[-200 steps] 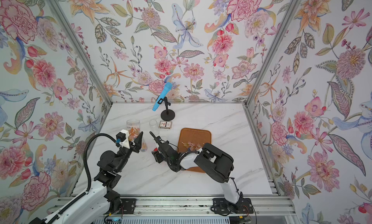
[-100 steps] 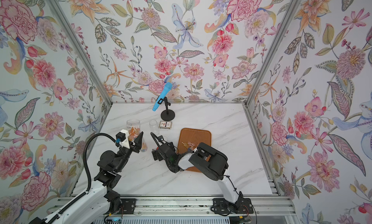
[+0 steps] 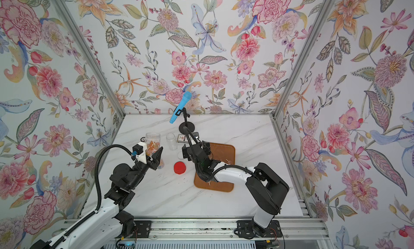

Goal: Pour the candies out of the jar
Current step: 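Pour the candies out of the jar onto the tray.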

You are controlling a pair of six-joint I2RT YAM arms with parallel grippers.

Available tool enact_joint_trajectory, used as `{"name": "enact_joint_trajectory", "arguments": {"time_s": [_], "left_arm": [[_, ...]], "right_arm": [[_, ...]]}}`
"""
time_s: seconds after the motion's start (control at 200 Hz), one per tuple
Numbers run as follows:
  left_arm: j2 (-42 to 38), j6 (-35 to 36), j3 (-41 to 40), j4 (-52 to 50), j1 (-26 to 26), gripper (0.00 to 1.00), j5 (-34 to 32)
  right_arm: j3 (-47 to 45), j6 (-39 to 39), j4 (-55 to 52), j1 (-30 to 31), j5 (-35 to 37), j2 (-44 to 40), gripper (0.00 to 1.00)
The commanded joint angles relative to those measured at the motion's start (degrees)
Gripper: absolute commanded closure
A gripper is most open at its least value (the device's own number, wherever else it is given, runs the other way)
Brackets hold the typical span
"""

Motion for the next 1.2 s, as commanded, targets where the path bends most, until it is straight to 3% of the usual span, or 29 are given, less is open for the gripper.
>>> {"name": "enact_joint_trajectory", "arguments": {"time_s": [0.0,0.375,0.671,0.981,1.196], "left_arm": [[2.1,1.1,3.5,-2.3,-2.5,1.00,1.1],[9.3,-0.6,5.6,-6.3,-14.3,1.00,0.8],[22.5,-1.5,9.7,-7.1,-21.6,1.00,4.5],[40.1,0.4,24.7,-20.6,-22.9,1.00,7.6],[49.4,7.4,36.8,-36.5,-23.1,1.00,10.2]], "right_arm": [[-0.7,-0.9,-6.8,-4.5,-0.7,-4.6,0.00],[-6.6,4.5,-15.4,-23.0,-16.0,-15.8,0.00],[-11.2,7.0,-20.4,-25.4,-14.1,-23.6,0.00],[-15.9,7.9,-19.3,-26.6,-14.5,-29.9,0.00],[-16.5,8.2,-18.7,-28.4,-14.6,-30.9,0.00]]}}
